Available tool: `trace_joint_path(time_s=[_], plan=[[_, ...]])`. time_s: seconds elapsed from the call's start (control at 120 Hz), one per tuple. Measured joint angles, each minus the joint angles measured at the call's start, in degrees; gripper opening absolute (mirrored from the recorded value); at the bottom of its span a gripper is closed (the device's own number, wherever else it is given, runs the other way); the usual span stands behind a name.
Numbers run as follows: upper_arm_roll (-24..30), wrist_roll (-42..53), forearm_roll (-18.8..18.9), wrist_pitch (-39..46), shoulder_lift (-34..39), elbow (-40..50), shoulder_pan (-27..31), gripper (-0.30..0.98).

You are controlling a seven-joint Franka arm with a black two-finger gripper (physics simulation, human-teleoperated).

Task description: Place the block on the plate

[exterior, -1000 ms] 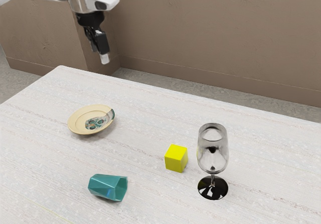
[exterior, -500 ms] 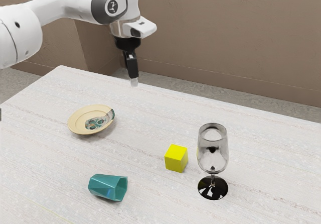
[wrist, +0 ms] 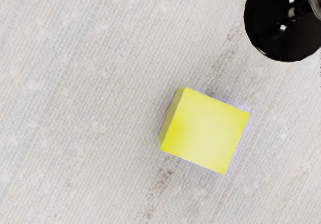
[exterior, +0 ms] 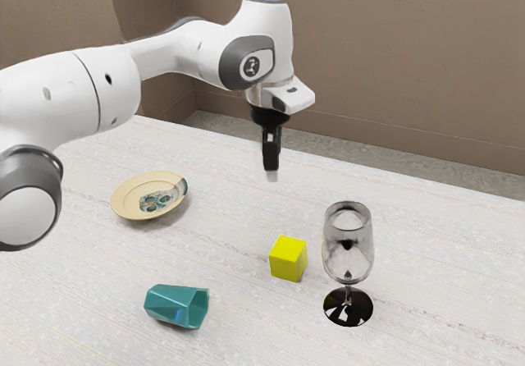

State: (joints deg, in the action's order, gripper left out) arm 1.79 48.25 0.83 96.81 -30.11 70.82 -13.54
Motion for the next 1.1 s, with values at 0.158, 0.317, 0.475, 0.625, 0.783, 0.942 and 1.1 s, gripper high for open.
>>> trace_joint_path(time_s=[0.158, 0.317, 0.475, 0.625, 0.783, 0.942, 1.1], plan=[[1.13, 3.91, 0.46, 3.28, -0.43, 0.76, -0.09, 0.69], [1.28, 7.3, 0.79, 5.61, -2.51, 0.9, -1.28, 0.69], [1.85, 9.7, 0.88, 7.33, -3.92, 0.86, -3.4, 0.69], [1.99, 11.36, 0.56, 8.96, -4.01, 2.21, -3.95, 0.69], [1.97, 12.58, -0.82, 13.4, 0.39, 12.68, -2.78, 0.69], [1.96, 13.3, -1.73, 17.27, 1.34, 17.46, -2.31, 0.69], [1.91, 13.8, -2.87, 20.47, 0.22, 19.61, -2.2, 0.69]])
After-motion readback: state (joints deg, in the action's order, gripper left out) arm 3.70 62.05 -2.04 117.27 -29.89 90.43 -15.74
